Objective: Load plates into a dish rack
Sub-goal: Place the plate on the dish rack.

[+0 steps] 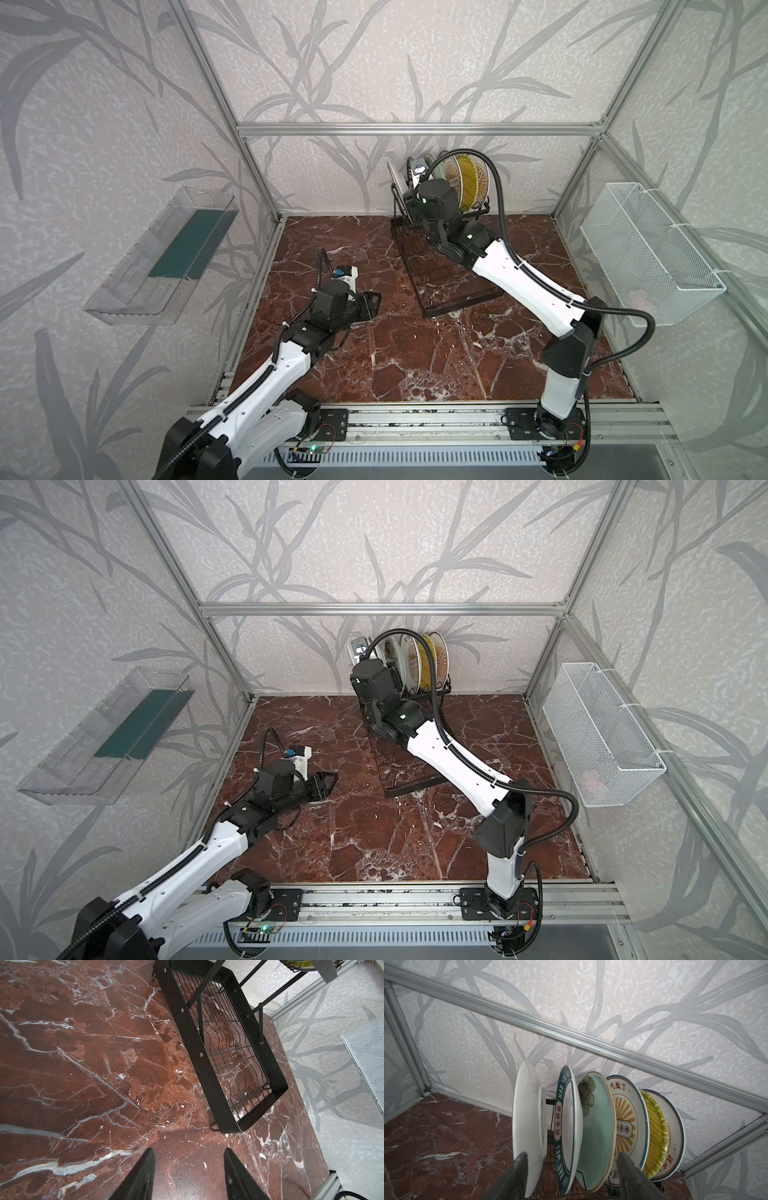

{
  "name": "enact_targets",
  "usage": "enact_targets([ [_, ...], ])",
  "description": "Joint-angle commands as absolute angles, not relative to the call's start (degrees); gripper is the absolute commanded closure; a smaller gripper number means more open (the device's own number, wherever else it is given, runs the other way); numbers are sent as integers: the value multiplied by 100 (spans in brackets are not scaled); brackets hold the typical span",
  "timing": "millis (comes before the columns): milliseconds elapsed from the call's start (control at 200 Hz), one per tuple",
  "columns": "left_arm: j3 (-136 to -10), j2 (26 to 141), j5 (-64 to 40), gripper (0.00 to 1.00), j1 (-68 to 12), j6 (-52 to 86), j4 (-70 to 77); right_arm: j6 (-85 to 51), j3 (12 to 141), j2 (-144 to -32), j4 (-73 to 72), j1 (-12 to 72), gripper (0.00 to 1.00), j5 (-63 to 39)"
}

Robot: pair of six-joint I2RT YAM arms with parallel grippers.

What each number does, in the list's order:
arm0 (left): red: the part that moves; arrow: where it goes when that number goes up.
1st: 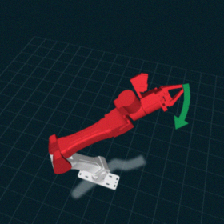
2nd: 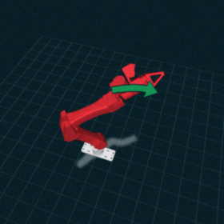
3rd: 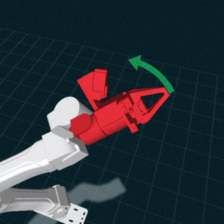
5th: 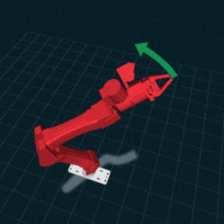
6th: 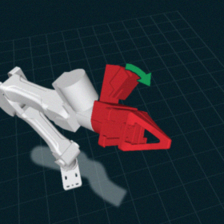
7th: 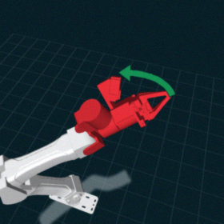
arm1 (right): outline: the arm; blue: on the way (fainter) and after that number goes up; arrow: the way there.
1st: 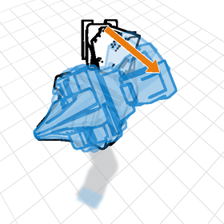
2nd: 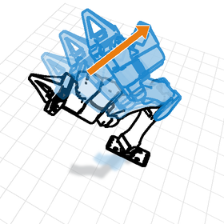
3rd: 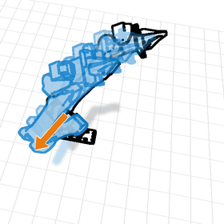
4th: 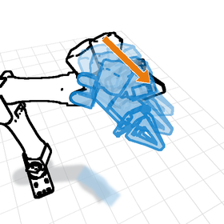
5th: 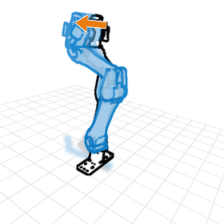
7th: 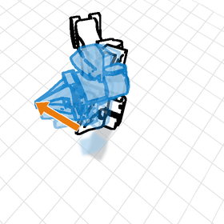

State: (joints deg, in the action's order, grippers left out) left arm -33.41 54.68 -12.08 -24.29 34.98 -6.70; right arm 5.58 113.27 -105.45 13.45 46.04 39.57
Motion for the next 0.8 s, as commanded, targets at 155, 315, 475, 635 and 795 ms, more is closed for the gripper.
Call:
enact_targets([
  [155, -3535, 5796, -1396, 48, -2417, 3765, -108, -57, 9267, -8885, 462, 3916, 33, 3471],
  [315, -3568, 6122, -1502, 48, -2443, 3886, 175, -468, 7775, -8171, 390, 3325, 34, 2877],
  [475, -3615, 6585, -1484, 48, -2540, 4059, 540, -799, 6661, -7714, 531, 2895, 35, 2442],
  [635, -3779, 7088, -1359, 48, -2702, 4250, 770, -1488, 5770, -7306, 643, 2561, 36, 2043],
  [795, -3973, 7558, -1079, 50, -2905, 4394, 990, -2165, 4893, -7055, 598, 2447, 37, 1913],
])
